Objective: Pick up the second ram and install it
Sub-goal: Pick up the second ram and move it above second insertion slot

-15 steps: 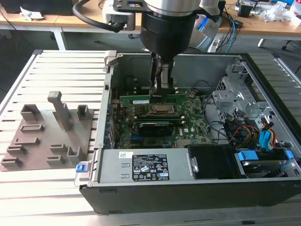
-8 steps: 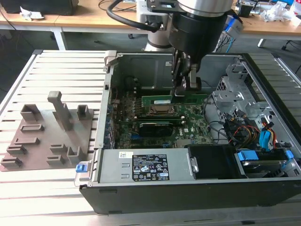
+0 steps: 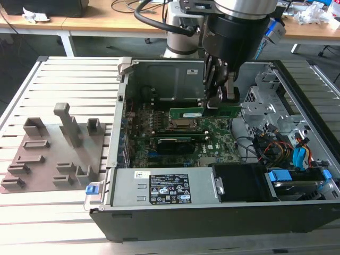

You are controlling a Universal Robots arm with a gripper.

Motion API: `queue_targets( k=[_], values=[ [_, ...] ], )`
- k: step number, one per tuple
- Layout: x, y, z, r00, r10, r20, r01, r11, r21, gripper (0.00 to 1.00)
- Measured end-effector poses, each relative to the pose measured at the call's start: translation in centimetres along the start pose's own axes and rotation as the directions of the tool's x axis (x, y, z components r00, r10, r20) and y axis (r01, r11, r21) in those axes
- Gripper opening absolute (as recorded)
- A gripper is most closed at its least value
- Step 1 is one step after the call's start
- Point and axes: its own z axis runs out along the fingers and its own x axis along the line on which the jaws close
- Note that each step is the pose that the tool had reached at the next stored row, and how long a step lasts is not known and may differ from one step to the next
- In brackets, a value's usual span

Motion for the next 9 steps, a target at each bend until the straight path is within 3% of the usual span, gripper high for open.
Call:
queue_targets(
  k=[5,9],
  values=[
    [-0.04,-0.07,0.03,1.0,0.0,0.0002,0.0,1.0,0.0,0.14],
    [-0.82,-0.09,0.59,1.0,0.0,0.0,0.0,1.0,-0.0004,0.14]
  ],
)
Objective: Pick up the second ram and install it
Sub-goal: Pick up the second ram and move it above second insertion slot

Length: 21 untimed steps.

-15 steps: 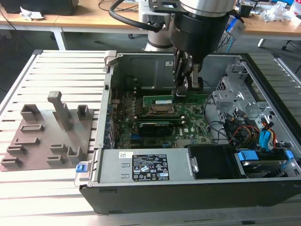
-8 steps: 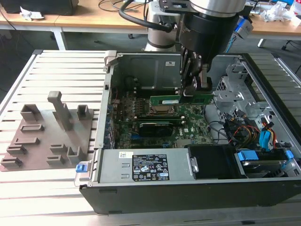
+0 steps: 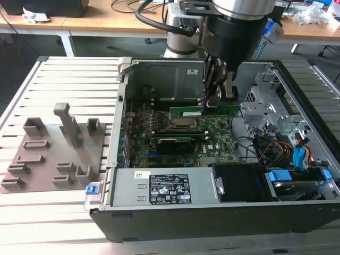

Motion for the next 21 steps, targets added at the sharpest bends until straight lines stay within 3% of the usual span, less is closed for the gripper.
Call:
queue_targets(
  k=[7,12,18,21],
  values=[
    [-0.16,-0.07,1.84,1.0,0.0,0.0,0.0,1.0,-0.0026,0.14],
    [-0.57,-0.1,2.48,1.0,0.0,0.0,0.0,1.0,-0.0027,0.14],
    [-1.84,-0.11,2.94,1.0,0.0,0.004,0.0,1.0,-0.0027,0.14],
    [-3.06,-0.11,2.98,1.0,0.0,0.0046,0.0,1.0,-0.0027,0.14]
  ],
)
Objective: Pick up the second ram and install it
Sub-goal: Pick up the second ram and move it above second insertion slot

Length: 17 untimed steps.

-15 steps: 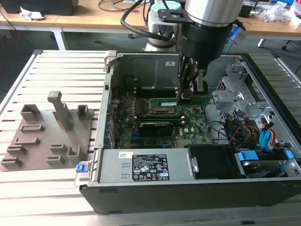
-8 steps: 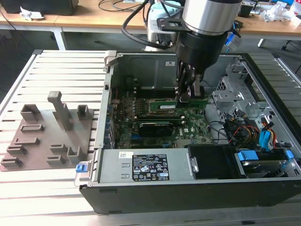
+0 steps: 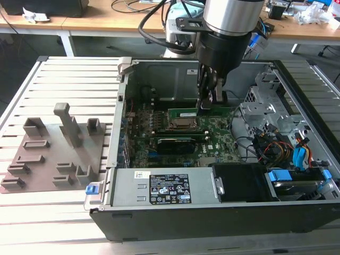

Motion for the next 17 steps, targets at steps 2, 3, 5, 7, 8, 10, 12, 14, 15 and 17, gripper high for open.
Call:
queue_targets(
  k=[2,3,5,7,8,10,12,14,15,17],
  values=[
    [-1.19,0.0,0.04,1.0,0.0,0.0005,0.0,1.0,0.0001,0.14],
    [-1.66,0.01,0.06,1.0,0.0,0.0018,0.0,1.0,0.0,0.14],
    [-2.0,0.01,0.09,1.0,0.0,0.0028,0.0,1.0,-0.0001,0.14],
    [-2.02,0.0,0.09,1.0,0.0,0.0029,0.0,1.0,0.0,0.14],
    [-2.02,0.0,0.09,1.0,0.0,0.0029,0.0,1.0,-0.0001,0.14],
    [-2.03,0.0,0.09,1.0,0.0,0.0029,0.0,1.0,0.0,0.14],
    [-2.03,-0.01,0.09,1.0,0.0,0.003,0.0,1.0,0.0,0.14],
    [-2.03,-0.01,0.09,1.0,0.0,0.0029,0.0,1.0,0.0,0.14],
    [-2.03,-0.02,0.09,1.0,0.0,0.0029,0.0,1.0,-0.0001,0.14],
    [-2.03,-0.02,0.09,1.0,0.0,0.0029,0.0,1.0,0.0,0.14]
  ],
)
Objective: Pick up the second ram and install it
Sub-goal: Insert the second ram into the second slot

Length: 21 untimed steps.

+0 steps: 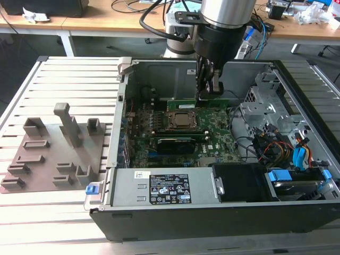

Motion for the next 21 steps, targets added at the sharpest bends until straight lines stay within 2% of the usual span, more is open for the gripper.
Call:
queue_targets(
  k=[5,13,21],
  values=[
    [-0.01,-0.02,0.05,1.0,0.0,0.0002,0.0,1.0,0.0001,0.14],
    [-0.02,-0.12,2.19,1.0,0.0,0.0004,0.0,1.0,-0.001,0.14],
    [-0.02,-0.15,3.03,1.0,0.0,0.0005,0.0,1.0,-0.0011,0.14]
  ],
)
